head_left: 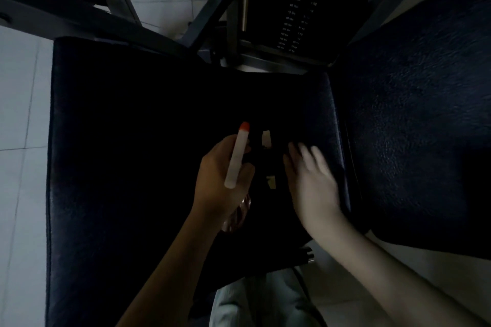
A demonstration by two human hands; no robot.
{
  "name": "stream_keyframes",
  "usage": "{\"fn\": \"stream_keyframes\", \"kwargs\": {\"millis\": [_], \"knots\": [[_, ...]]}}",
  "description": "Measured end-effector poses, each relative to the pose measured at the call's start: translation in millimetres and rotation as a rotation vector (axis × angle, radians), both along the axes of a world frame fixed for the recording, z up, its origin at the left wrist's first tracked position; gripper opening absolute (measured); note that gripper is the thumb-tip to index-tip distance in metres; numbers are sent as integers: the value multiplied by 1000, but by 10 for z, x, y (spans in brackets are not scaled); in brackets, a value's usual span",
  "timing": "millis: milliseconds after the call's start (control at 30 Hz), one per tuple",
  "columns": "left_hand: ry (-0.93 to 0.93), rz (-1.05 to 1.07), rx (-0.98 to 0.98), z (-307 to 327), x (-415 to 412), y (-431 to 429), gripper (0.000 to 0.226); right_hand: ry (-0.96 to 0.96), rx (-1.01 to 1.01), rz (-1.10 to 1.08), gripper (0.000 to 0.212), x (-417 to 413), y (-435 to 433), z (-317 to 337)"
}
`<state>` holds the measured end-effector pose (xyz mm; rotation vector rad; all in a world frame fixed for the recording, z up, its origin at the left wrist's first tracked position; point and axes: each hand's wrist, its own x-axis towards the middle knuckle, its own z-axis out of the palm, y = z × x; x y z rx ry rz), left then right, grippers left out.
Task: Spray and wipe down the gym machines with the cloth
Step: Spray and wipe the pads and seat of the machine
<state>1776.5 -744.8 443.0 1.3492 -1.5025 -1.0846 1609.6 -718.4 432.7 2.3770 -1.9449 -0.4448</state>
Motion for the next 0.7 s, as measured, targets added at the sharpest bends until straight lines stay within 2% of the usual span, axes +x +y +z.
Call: {"fn": "stream_keyframes", "kwargs": {"millis": [33,100,233,333,433,500,567,667,700], "knots": [[20,2,7,4,7,0,22,-67,-92,-4,45,-85,67,81],[64,4,25,7,15,-15,15,18,-229,12,51,-237,84,159],[135,-4,76,-28,48,-29,21,278,-103,55,50,-59,-150,83],[110,8,71,-42,62,-28,27,265,-1,-1,58,53,-205,-11],[126,5,55,-52,74,-14,33,136,-100,60,44,-160,91,31],[118,-4,34,-60,76,-8,33,35,-146,62,52,-250,285,141],[108,-16,38,-55,69,-10,34,68,-123,65,52,-243,289,179],[89,-36,42,-21,56,8,28,266,21,70,57,-91,133,85],[79,-40,33,-11,54,7,26,303,55,140,61,-35,86,3]]}}
